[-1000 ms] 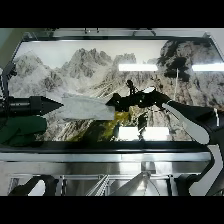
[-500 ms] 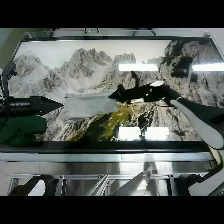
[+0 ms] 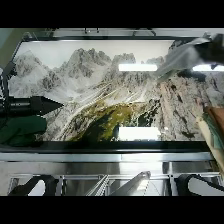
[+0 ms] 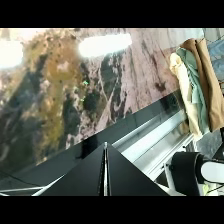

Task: Fold the shirts.

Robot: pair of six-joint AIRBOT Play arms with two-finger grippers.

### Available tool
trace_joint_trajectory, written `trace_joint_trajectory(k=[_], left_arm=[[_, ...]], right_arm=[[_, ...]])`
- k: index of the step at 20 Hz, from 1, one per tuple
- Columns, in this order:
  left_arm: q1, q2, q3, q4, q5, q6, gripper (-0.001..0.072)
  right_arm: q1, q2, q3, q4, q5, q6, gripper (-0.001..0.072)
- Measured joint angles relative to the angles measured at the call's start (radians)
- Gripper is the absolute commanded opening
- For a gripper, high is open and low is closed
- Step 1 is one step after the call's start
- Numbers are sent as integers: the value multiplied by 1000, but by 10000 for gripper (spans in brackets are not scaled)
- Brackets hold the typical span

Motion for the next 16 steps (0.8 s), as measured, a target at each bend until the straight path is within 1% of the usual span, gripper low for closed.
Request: trace_joint_trajectory(k=[5, 8, 11, 14, 16], left_arm=[[0, 0, 0, 0, 0, 0, 16], [0, 0, 0, 0, 2, 0, 16], [0, 0, 0, 0, 3, 0, 16], [0, 0, 0, -1, 3, 0, 15], [0, 0, 0, -1, 3, 0, 15]], right_arm=[[-407, 51, 0, -171, 201, 128, 12], [-571, 58, 0, -336, 340, 203, 12], [-664, 60, 0, -585, 466, 264, 13], [-702, 61, 0, -850, 559, 316, 13], [-712, 63, 0, -977, 599, 343, 12]])
